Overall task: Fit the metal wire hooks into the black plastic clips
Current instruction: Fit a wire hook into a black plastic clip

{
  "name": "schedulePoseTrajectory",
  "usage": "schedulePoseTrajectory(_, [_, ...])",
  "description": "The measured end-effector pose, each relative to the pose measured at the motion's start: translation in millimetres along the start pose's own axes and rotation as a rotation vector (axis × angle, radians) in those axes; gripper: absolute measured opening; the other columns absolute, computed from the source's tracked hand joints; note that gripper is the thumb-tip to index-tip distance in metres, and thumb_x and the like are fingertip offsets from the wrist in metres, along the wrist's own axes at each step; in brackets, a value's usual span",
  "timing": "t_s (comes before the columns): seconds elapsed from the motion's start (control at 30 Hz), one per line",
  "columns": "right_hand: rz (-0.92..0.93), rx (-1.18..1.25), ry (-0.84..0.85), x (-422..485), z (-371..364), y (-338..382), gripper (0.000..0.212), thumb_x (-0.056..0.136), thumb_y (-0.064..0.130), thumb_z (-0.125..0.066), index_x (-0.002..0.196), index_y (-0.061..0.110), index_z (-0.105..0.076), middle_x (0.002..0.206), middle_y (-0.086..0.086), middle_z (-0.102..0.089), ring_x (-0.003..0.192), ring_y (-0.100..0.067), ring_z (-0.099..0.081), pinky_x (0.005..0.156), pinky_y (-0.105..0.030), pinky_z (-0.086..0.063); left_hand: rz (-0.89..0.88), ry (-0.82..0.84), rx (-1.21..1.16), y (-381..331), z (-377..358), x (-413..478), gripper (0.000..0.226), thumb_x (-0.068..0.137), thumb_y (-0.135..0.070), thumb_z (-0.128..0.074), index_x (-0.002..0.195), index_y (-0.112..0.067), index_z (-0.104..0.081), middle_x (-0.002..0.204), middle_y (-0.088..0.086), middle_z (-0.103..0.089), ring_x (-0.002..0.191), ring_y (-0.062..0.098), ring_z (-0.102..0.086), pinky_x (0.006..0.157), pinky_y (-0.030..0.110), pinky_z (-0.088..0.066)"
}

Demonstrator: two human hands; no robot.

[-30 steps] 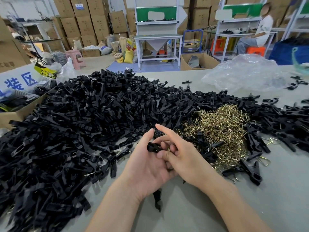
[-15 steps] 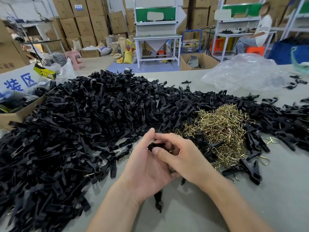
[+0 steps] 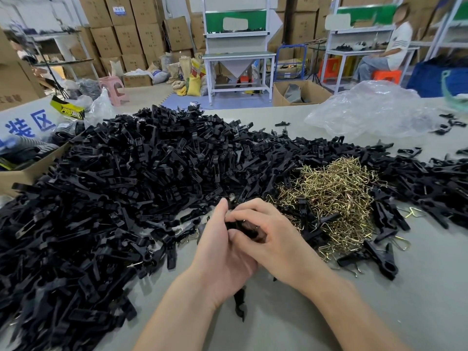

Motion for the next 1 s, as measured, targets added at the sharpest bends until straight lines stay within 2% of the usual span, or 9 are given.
schedulePoseTrajectory(0.07, [0.005,-0.012,0.001,-0.6,-0.3,-0.8,0.023,0.095,0.033,-0.068,0.117,0.035,-0.069,0.117,0.024,-0.055,0.121,-0.008,-0.051,0.103,-0.027,-0.043,-0.008,-0.023,-0.01,1.2,0.2,1.1,0.062,0.1,-0.059,-0.042,0.119,-0.006,-0.068,0.119,0.014,-0.064,0.125,0.029,-0.061,0.107,0.042,-0.047])
schedulePoseTrajectory(0.1, [0.007,-0.015,-0.005,-0.9,-0.6,-1.5,0.023,0.094,0.034,-0.069,0.116,0.036,-0.068,0.115,0.025,-0.055,0.118,-0.007,-0.052,0.098,-0.023,-0.044,-0.014,-0.033,-0.013,1.9,-0.1,1.5,0.061,0.102,-0.058,-0.04,0.117,-0.005,-0.067,0.11,0.014,-0.065,0.116,0.029,-0.065,0.103,0.041,-0.049])
schedulePoseTrajectory(0.2, [-0.037,0.057,-0.048,-2.1,-2.3,-3.4,0.036,0.084,0.042,-0.07,0.116,0.044,-0.054,0.108,0.03,-0.058,0.099,-0.003,-0.056,0.081,-0.013,-0.044,-0.006,-0.038,-0.059,2.1,-0.9,1.3,0.053,0.103,-0.051,-0.039,0.086,-0.007,-0.063,0.079,0.007,-0.06,0.079,0.025,-0.065,0.087,0.037,-0.053])
schedulePoseTrajectory(0.3, [-0.053,0.084,-0.065,-1.4,-4.3,-6.2,0.053,0.077,0.055,-0.068,0.124,0.052,-0.045,0.117,0.026,-0.061,0.11,-0.004,-0.057,0.089,-0.016,-0.047,0.027,-0.02,-0.095,1.6,0.5,2.5,0.036,0.098,-0.032,-0.045,0.073,-0.008,-0.056,0.069,0.004,-0.055,0.063,0.02,-0.061,0.073,0.032,-0.052])
schedulePoseTrajectory(0.43, [-0.042,0.114,-0.066,-1.6,-6.6,-7.2,0.056,0.076,0.057,-0.07,0.127,0.053,-0.049,0.116,0.022,-0.06,0.11,-0.008,-0.058,0.092,-0.029,-0.054,0.037,-0.001,-0.059,2.4,-1.3,2.3,0.032,0.09,-0.018,-0.046,0.06,-0.009,-0.055,0.065,0.002,-0.05,0.057,0.018,-0.058,0.057,0.027,-0.054])
schedulePoseTrajectory(0.63, [-0.042,0.127,-0.085,-0.8,-7.5,-7.1,0.055,0.074,0.057,-0.071,0.125,0.05,-0.053,0.114,0.023,-0.061,0.113,-0.003,-0.06,0.092,-0.023,-0.053,0.029,0.002,-0.066,1.9,-2.4,1.6,0.026,0.091,-0.017,-0.05,0.067,-0.01,-0.058,0.062,-0.001,-0.046,0.059,0.017,-0.058,0.063,0.025,-0.051])
schedulePoseTrajectory(0.73, [-0.046,0.169,-0.086,-1.6,-8.6,-6.4,0.052,0.073,0.055,-0.072,0.122,0.047,-0.056,0.111,0.023,-0.061,0.109,-0.005,-0.062,0.091,-0.025,-0.055,0.023,-0.009,-0.033,1.8,-2.6,1.2,0.027,0.09,-0.017,-0.052,0.065,-0.011,-0.058,0.068,0.0,-0.046,0.061,0.017,-0.056,0.059,0.025,-0.052])
schedulePoseTrajectory(0.87, [-0.043,0.214,-0.079,-1.5,-9.3,-5.1,0.047,0.076,0.046,-0.076,0.119,0.046,-0.057,0.111,0.021,-0.061,0.106,-0.006,-0.064,0.088,-0.021,-0.054,0.021,-0.006,-0.022,1.5,-2.5,0.8,0.014,0.086,-0.017,-0.053,0.074,-0.013,-0.056,0.073,0.002,-0.045,0.061,0.018,-0.055,0.055,0.025,-0.052])
schedulePoseTrajectory(1.0, [-0.025,0.18,-0.079,-2.2,-9.1,-4.6,0.045,0.081,0.03,-0.078,0.118,0.044,-0.058,0.111,0.016,-0.063,0.107,-0.01,-0.064,0.092,-0.031,-0.054,-0.002,-0.008,-0.004,2.9,-2.6,0.0,0.019,0.085,-0.017,-0.052,0.067,-0.013,-0.057,0.07,0.002,-0.047,0.057,0.018,-0.057,0.053,0.025,-0.052])
Point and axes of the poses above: each hand's wrist, its own x-axis towards the middle knuckle, its own z-axis out of the back of the hand, y = z × x, the point moved 2 cm from there along x, towards the middle knuckle
